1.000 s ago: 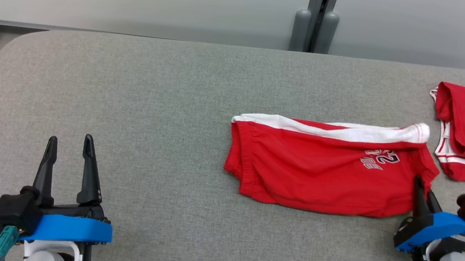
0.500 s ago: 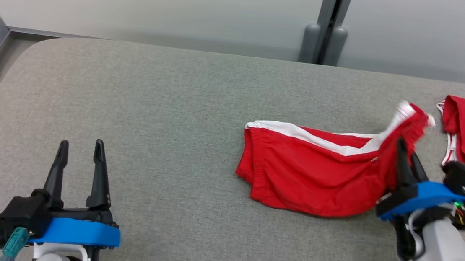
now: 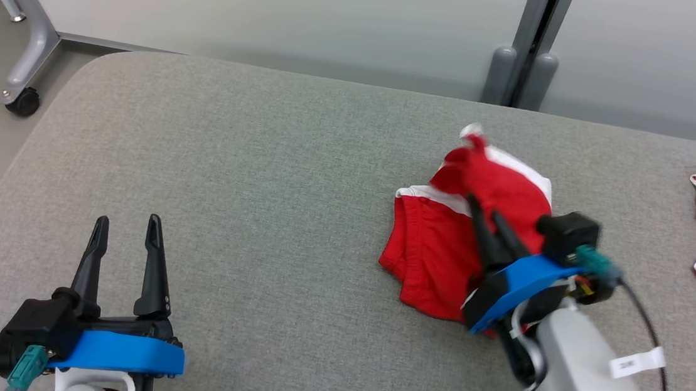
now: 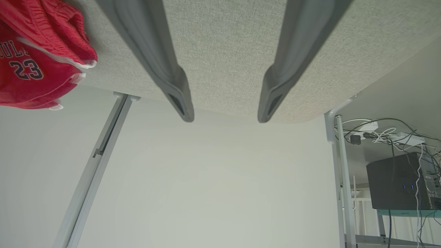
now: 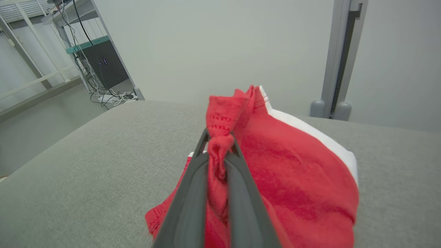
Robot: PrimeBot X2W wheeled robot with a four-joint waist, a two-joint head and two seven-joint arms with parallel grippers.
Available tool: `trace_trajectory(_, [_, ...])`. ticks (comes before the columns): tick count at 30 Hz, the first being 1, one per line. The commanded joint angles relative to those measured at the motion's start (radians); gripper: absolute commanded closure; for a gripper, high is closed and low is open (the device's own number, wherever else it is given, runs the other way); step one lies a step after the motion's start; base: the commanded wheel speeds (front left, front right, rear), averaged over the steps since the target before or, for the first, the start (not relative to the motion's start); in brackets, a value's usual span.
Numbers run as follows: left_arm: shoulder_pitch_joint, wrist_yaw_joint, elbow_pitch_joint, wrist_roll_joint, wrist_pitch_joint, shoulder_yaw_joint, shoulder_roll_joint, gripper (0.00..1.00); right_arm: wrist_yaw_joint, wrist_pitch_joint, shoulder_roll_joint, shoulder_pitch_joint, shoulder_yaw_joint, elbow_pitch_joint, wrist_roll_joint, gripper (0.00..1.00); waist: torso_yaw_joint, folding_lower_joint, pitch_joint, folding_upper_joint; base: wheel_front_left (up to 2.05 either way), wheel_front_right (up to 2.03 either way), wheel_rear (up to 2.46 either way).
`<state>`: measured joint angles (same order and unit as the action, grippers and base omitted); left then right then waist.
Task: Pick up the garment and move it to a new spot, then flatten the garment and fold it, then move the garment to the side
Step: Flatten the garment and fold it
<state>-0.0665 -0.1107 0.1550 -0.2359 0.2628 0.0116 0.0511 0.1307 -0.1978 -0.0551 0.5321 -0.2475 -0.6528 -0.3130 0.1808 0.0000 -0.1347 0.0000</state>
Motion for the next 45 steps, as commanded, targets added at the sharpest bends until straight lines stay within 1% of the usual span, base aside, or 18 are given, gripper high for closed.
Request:
trace_trajectory(1, [0.004, 0.005, 0.0, -0.003, 0.002, -0.005, -0.001, 0.0, 0.0, 0.001, 0.003, -0.014, -0.042, -0.009, -0.009, 1.0, 0.005, 0.0, -0.002, 0.0, 0.0, 0.0, 0.0])
trace_trajectory(6, [0.006, 0.006, 0.003, -0.006, 0.002, -0.005, -0.001, 0.0, 0.0, -0.004, 0.003, -0.057, -0.166, -0.036, -0.031, 1.0, 0.014, 0.0, 0.0, 0.0, 0.0, 0.0, 0.0])
trace_trajectory(10, [0.008, 0.01, 0.004, -0.009, 0.002, -0.006, -0.001, 0.0, 0.0, -0.02, 0.004, -0.081, -0.213, -0.058, -0.068, 1.0, 0.014, 0.0, 0.003, 0.0, 0.0, 0.0, 0.0])
trace_trajectory(11, [0.01, 0.011, 0.003, -0.009, 0.002, -0.007, -0.001, 0.0, 0.0, -0.028, 0.003, -0.081, -0.22, -0.063, -0.073, 0.76, 0.013, 0.0, 0.003, 0.0, 0.0, 0.0, 0.0])
trace_trajectory(12, [0.012, 0.011, 0.002, -0.009, 0.002, -0.007, -0.001, 0.0, 0.0, -0.032, 0.004, -0.081, -0.23, -0.068, -0.076, 0.0, 0.012, 0.0, 0.005, 0.0, 0.0, 0.0, 0.0])
trace_trajectory(17, [0.022, 0.013, 0.004, -0.001, 0.002, -0.005, -0.001, 0.0, 0.0, -0.059, 0.004, -0.069, -0.257, -0.071, -0.047, 0.0, -0.009, 0.0, 0.02, 0.0, 0.0, 0.0, 0.0])
trace_trajectory(22, [0.028, 0.01, 0.011, 0.004, 0.002, -0.01, -0.001, 0.0, 0.0, -0.067, 0.002, -0.088, -0.227, -0.023, -0.015, 0.0, -0.032, 0.0, 0.041, 0.0, 0.0, 0.0, 0.0])
trace_trajectory(27, [0.034, 0.009, 0.019, 0.008, 0.002, -0.012, -0.001, 0.0, 0.0, -0.068, -0.019, -0.148, -0.122, 0.107, 0.044, 0.0, -0.069, 0.0, 0.068, 0.0, 0.0, 0.0, 0.0])
trace_trajectory(33, [0.042, 0.011, 0.03, 0.023, 0.002, -0.009, -0.001, 0.0, 0.0, -0.068, -0.028, -0.242, 0.015, 0.239, 0.108, 0.0, -0.117, 0.0, 0.095, 0.0, 0.0, 0.0, 0.0])
trace_trajectory(39, [0.06, 0.013, 0.044, 0.044, 0.002, -0.01, -0.001, 0.0, 0.0, -0.068, -0.018, -0.334, 0.134, 0.328, 0.154, 0.0, -0.147, 0.0, 0.111, 0.0, 0.0, 0.0, 0.0])
trace_trajectory(45, [0.071, 0.019, 0.067, 0.066, 0.002, -0.011, 0.005, 0.0, 0.0, -0.063, -0.002, -0.422, 0.215, 0.394, 0.181, 0.0, -0.158, 0.0, 0.124, 0.0, 0.0, 0.0, 0.0])
